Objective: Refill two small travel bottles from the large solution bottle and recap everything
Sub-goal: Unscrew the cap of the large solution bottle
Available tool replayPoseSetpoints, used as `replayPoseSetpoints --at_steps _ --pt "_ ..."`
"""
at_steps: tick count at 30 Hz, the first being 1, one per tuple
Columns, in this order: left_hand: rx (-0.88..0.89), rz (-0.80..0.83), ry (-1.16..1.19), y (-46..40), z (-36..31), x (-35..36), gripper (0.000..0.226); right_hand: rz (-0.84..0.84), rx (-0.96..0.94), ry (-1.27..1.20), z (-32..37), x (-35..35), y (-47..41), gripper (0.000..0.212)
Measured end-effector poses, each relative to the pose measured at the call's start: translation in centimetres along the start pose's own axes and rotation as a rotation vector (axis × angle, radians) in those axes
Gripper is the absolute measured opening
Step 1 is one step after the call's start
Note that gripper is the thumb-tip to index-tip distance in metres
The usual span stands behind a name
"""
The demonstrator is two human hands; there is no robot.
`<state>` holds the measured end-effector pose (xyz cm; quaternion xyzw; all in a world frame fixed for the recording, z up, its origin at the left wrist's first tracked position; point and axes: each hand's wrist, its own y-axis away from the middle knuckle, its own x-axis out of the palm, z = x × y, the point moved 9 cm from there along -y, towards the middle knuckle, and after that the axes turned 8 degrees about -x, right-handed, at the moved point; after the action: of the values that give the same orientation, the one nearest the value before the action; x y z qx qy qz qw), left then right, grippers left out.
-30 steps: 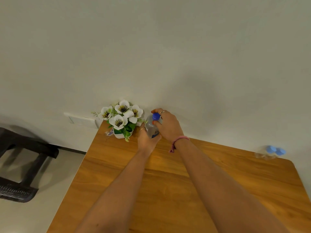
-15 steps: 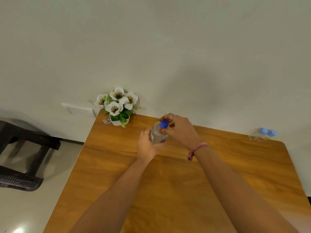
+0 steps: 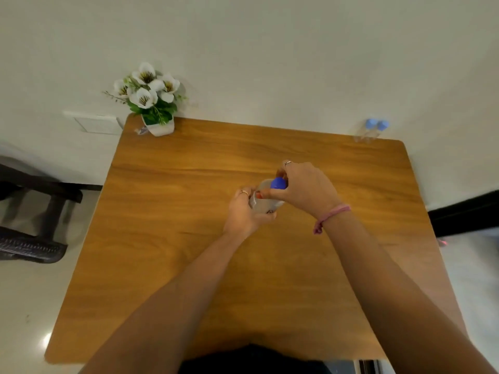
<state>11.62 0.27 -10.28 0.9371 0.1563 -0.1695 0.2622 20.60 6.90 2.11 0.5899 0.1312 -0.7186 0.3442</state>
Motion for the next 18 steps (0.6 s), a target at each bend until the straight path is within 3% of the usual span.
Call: replayPoseSetpoints --at_steps 3,7,9,14,18 --pt "0.018 0.025 0.0 1.8 -0.1 1.9 0.068 0.09 -0.088 -0.117 -0.5 0.3 2.9 0.071" --pt "0.025 0.001 0.012 3.5 -0.3 3.3 0.076 0.051 -0.172 -0.044 -0.7 -0.3 5.2 0.038" --pt "0.026 -0.002 0.006 4.0 -0.3 3.8 0.072 0.025 -0.137 0.008 -1.2 -0.4 5.7 0.032" --pt "0.028 -0.027 0.01 5.2 -0.1 4.5 0.073 -0.01 -0.055 0.222 -1.7 0.2 6.7 0.059" --pt "0.028 -0.034 0.01 5.6 -0.2 4.8 0.066 0.057 -0.123 0.056 -1.6 0.4 7.4 0.063"
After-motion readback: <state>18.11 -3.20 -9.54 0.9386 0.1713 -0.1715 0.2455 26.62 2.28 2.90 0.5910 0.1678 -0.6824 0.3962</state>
